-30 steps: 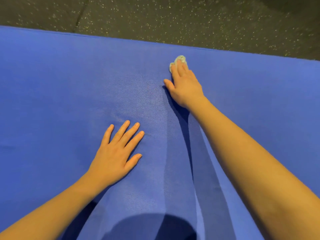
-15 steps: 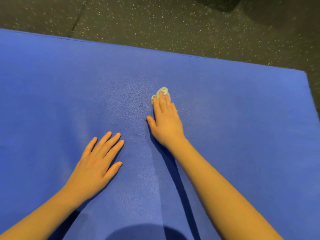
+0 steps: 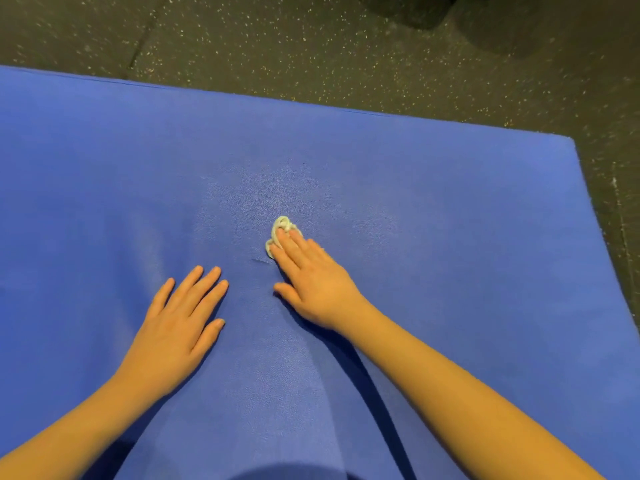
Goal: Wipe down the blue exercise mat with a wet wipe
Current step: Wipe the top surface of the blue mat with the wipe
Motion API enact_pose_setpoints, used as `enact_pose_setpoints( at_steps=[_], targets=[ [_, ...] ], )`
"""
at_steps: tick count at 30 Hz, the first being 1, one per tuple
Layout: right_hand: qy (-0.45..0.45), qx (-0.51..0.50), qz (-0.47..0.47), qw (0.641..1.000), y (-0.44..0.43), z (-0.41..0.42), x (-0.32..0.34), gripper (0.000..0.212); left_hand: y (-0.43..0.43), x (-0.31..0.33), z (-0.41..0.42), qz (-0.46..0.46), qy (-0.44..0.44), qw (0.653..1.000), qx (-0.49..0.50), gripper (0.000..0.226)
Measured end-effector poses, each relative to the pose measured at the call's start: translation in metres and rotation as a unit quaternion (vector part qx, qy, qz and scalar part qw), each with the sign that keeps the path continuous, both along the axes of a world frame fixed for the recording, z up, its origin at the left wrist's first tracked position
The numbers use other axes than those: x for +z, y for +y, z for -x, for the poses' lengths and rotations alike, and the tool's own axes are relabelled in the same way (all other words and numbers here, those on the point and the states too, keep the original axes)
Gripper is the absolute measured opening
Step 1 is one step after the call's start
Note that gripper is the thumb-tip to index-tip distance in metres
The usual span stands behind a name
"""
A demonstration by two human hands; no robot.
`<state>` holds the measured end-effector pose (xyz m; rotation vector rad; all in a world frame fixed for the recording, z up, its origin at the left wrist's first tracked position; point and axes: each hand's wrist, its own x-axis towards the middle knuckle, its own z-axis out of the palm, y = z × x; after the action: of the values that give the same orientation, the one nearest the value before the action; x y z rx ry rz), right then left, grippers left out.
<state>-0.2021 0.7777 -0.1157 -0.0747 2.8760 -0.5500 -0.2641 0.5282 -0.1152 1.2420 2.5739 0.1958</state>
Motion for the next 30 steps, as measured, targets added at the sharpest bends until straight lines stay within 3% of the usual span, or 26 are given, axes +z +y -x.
enact_pose_setpoints(
  at_steps=[2,6,8,11,13,16,19,22,25,30],
  targets=[
    [0.009,-0.022,-0.036,0.999,0.019,-0.001,-0.002,0.063,-0.005,0.001,-0.002,0.005,-0.004,1.0,-0.003,0.064],
    [-0.011,-0.243,-0.03,0.969,0.016,-0.007,0.0,0.068,-0.012,0.002,-0.005,0.016,-0.013,1.0,-0.001,0.066],
    [-0.023,-0.204,0.001,0.979,-0.008,-0.016,0.002,0.072,-0.015,0.003,-0.008,0.018,-0.015,1.0,0.002,0.069],
    [-0.042,-0.013,0.03,0.999,-0.031,-0.034,0.011,0.069,-0.018,0.003,-0.011,0.021,-0.015,1.0,-0.001,0.073],
    [-0.018,0.045,0.008,0.999,-0.024,-0.04,0.01,0.064,-0.021,0.004,-0.013,0.028,-0.02,0.999,-0.007,0.074],
    [-0.009,-0.074,-0.025,0.997,-0.016,-0.039,0.006,0.062,-0.029,0.007,-0.018,0.033,-0.029,0.999,-0.006,0.074],
    [-0.037,-0.213,0.001,0.976,-0.042,-0.042,0.009,0.068,-0.038,0.01,-0.03,0.03,-0.044,0.999,0.008,0.073],
    [-0.048,-0.095,0.051,0.993,-0.085,-0.058,0.016,0.07,-0.044,0.011,-0.041,0.022,-0.055,0.998,0.031,0.075],
    [-0.055,0.005,0.03,0.998,-0.085,-0.069,0.018,0.065,-0.046,0.011,-0.046,0.009,-0.056,0.998,0.041,0.076],
    [-0.065,-0.153,-0.007,0.986,-0.074,-0.075,0.017,0.067,-0.05,0.012,-0.059,-0.017,-0.067,0.994,0.085,0.082]
  ],
)
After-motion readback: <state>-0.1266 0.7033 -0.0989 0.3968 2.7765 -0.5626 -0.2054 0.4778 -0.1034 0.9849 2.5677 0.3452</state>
